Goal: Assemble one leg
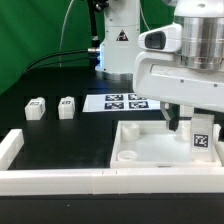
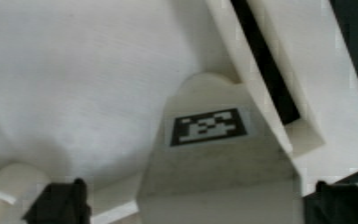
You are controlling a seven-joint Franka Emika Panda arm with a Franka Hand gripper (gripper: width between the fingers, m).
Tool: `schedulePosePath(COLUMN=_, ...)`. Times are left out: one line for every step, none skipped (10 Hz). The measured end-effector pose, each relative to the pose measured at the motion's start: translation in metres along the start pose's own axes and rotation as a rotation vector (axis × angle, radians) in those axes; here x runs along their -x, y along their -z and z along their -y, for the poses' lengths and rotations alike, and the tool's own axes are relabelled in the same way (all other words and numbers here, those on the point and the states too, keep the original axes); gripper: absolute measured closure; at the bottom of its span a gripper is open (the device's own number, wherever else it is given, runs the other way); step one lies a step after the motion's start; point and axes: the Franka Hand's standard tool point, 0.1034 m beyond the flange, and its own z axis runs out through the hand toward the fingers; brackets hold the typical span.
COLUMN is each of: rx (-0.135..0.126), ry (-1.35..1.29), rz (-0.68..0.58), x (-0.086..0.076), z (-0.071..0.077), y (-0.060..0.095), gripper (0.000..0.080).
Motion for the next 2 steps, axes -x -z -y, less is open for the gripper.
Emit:
schedulePosePath(rx=0.0, ry=0.0, rz=0.0, x=0.0, z=0.0, y=0.0, gripper=0.0157)
schedulePosePath(rx=0.0, ry=0.0, rz=0.0, x=0.0, z=0.0, y=-0.0001, gripper=0.0151)
